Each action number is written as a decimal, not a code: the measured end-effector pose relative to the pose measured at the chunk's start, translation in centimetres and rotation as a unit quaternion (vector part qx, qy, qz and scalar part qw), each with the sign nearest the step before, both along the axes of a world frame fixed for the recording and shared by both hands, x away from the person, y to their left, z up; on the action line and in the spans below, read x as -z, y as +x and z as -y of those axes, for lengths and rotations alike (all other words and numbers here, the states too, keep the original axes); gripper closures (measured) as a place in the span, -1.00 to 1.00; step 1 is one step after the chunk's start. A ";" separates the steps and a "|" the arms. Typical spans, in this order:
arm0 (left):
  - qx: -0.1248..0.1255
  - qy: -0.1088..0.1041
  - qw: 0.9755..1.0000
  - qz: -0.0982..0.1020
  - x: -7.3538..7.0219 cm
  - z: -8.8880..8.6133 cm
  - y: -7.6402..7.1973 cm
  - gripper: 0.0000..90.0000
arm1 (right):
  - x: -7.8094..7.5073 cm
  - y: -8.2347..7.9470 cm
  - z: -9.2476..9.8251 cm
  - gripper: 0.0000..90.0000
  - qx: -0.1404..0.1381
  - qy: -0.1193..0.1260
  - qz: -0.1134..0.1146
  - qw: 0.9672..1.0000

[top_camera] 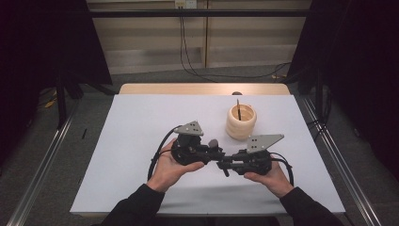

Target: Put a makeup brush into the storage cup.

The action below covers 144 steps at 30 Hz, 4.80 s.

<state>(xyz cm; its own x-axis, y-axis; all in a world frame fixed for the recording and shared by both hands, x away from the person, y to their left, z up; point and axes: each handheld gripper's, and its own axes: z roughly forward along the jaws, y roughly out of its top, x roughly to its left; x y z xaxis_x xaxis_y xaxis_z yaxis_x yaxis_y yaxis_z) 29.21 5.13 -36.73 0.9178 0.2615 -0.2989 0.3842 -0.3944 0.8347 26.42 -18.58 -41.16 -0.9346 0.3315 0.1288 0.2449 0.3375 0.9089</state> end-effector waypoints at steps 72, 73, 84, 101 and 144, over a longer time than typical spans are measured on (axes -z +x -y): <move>-0.174 -0.051 0.977 0.116 3.3 -8.1 -0.9 -0.96 | -0.5 0.6 2.7 0.77 0.086 0.049 0.012 0.995; -0.184 -0.044 0.975 0.117 3.3 -8.3 -1.0 -0.97 | -0.5 0.6 2.8 0.77 0.089 0.050 0.013 0.995; -0.213 -0.046 0.969 0.119 4.8 -10.2 -2.1 -0.97 | -0.6 1.2 3.8 0.77 0.115 0.054 0.014 0.992; -0.257 -0.036 0.957 0.127 6.4 -14.7 -3.9 -0.97 | -1.0 2.5 5.7 0.77 0.160 0.048 0.018 0.986; -0.293 -0.048 0.945 0.135 7.2 -16.9 -4.4 -0.98 | -3.4 9.0 7.4 0.76 0.233 0.047 0.040 0.970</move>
